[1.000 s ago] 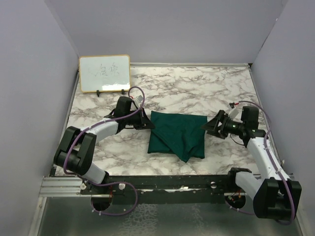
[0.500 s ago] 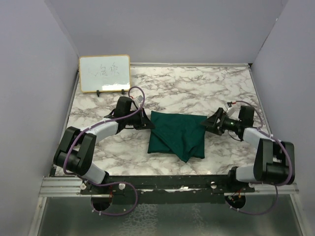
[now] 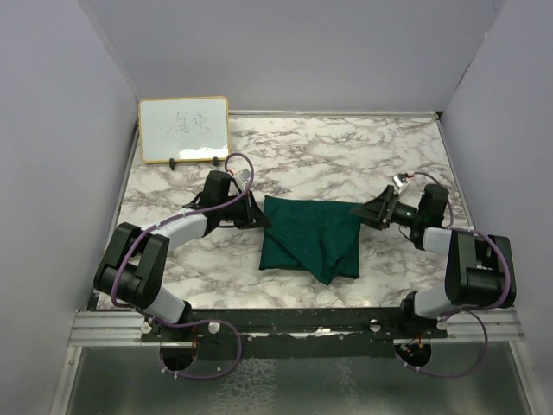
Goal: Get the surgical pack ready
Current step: Pack the surgical kit at the center of the board.
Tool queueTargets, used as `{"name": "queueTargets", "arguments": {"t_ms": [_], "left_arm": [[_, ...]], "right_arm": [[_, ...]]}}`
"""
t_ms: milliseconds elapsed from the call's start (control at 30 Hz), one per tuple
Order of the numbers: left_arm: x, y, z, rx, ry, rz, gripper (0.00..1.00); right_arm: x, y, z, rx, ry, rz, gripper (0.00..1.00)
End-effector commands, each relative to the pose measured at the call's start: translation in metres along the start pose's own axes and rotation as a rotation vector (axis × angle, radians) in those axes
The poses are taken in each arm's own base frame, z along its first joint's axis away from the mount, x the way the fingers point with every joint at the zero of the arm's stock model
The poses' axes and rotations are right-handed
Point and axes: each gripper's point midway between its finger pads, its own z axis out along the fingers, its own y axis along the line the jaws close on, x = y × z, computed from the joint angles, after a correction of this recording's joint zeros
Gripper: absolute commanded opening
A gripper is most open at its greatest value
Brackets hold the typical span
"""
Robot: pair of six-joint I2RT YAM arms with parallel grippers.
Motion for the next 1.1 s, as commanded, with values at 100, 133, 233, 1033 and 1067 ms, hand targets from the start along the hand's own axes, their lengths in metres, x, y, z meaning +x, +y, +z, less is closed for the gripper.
{"name": "queueTargets", "arguments": {"t_ms": [100, 133, 233, 1033, 1067], "left_arm": [[0.006, -0.003, -0.004, 0.022, 0.003, 0.000, 0.00], [0.007, -0.002, -0.004, 0.023, 0.005, -0.002, 0.00], [0.007, -0.002, -0.005, 0.025, 0.003, -0.001, 0.00], [0.005, 0.002, -0.016, -0.015, -0.010, 0.014, 0.00], [0.005, 0.002, -0.017, -0.016, -0.012, 0.015, 0.00]], "right_arm": [[0.017, 0.022, 0.004, -0.133, 0.071, -0.018, 0.83], [0.021, 0.024, 0.004, -0.145, 0.079, -0.012, 0.83], [0.031, 0.031, 0.001, -0.168, 0.093, 0.004, 0.82], [0.058, -0.026, -0.063, 0.636, -0.067, 0.196, 0.49], [0.058, -0.032, -0.071, 0.710, -0.080, 0.218, 0.48]]}}
